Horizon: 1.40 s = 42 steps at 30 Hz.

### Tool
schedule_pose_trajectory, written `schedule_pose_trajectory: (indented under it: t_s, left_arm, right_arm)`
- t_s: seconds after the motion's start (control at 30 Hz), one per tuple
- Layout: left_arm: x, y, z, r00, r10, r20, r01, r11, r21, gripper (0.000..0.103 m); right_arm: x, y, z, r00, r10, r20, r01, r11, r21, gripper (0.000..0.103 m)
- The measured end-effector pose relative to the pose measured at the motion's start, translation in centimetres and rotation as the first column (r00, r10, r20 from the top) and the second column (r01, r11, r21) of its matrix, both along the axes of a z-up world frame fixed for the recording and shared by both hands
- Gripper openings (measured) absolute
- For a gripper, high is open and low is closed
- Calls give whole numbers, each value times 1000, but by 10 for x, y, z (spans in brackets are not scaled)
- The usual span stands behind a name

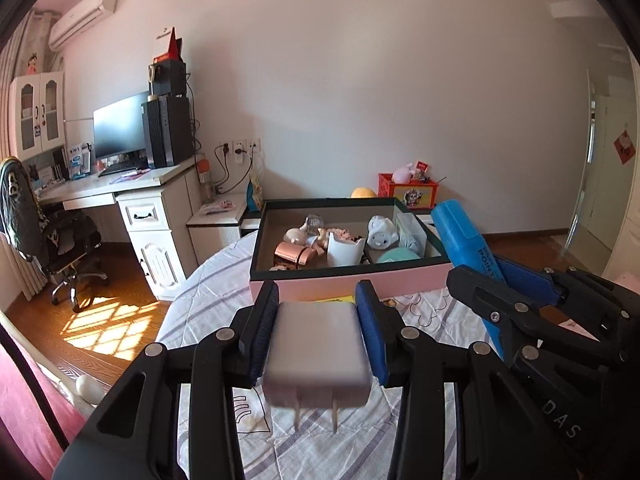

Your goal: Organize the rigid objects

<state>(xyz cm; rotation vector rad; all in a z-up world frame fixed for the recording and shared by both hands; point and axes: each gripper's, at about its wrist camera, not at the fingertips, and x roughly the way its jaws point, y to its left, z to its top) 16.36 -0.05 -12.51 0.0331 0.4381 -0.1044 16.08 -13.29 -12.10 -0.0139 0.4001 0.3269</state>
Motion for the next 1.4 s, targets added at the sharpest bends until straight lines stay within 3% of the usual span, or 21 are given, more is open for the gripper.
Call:
schedule_pose_trajectory:
  t_s: [0.03, 0.23, 0.27, 0.33, 0.47, 0.57, 0.7, 0.87, 1.03, 1.33, 1.37, 1.4]
  left_arm:
    - [-4, -1, 4, 1000, -5, 14, 5, 1000, 5, 31]
    - [-7, -3, 7, 999, -7, 50, 7, 1000, 5, 28]
    - [1, -4, -2, 999, -19, 31, 20, 1000, 0, 28]
    - [21, -7, -25, 997, -15, -80, 17, 1000, 23, 28]
    - [50, -6, -81, 972, -24, -235, 21, 1000, -13, 28]
    - [56, 3, -100, 954, -39, -296, 15, 996, -84, 29]
    - [54, 9, -103, 953, -27, -302, 0, 996, -89, 35]
    - [37, 26, -98, 957, -24, -291, -12, 993, -120, 61]
    - [3, 36, -97, 958, -26, -284, -15, 990, -141, 74]
    - [-26, 22, -119, 943, -21, -331, -14, 995, -100, 76]
    - [-25, 22, -124, 938, -15, -345, -21, 995, -100, 75]
    - [-25, 21, -128, 934, -14, -357, -21, 995, -94, 65]
  right_arm:
    - [-1, 2, 2, 1000, 3, -2, -3, 1000, -5, 27]
    - [-5, 3, 5, 1000, -19, 15, 20, 999, -28, 27]
    - [1, 5, 1, 999, -38, 9, 38, 998, -51, 27]
    - [14, 3, -15, 998, -39, -44, 37, 998, -46, 27]
    - [31, -2, -53, 988, -41, -149, 38, 999, -23, 27]
    - [35, -6, -65, 982, -38, -183, 37, 999, -11, 27]
    - [38, -5, -68, 980, -32, -196, 33, 999, 0, 27]
    - [32, 2, -73, 978, -7, -209, 7, 1000, 3, 27]
    - [18, 4, -79, 975, 13, -220, -11, 1000, 8, 27]
    - [-5, 0, -80, 975, 16, -220, -14, 1000, 12, 27]
    - [-7, -2, -81, 975, 15, -221, -12, 1000, 12, 27]
    - [-8, -4, -81, 975, 12, -222, -9, 1000, 14, 27]
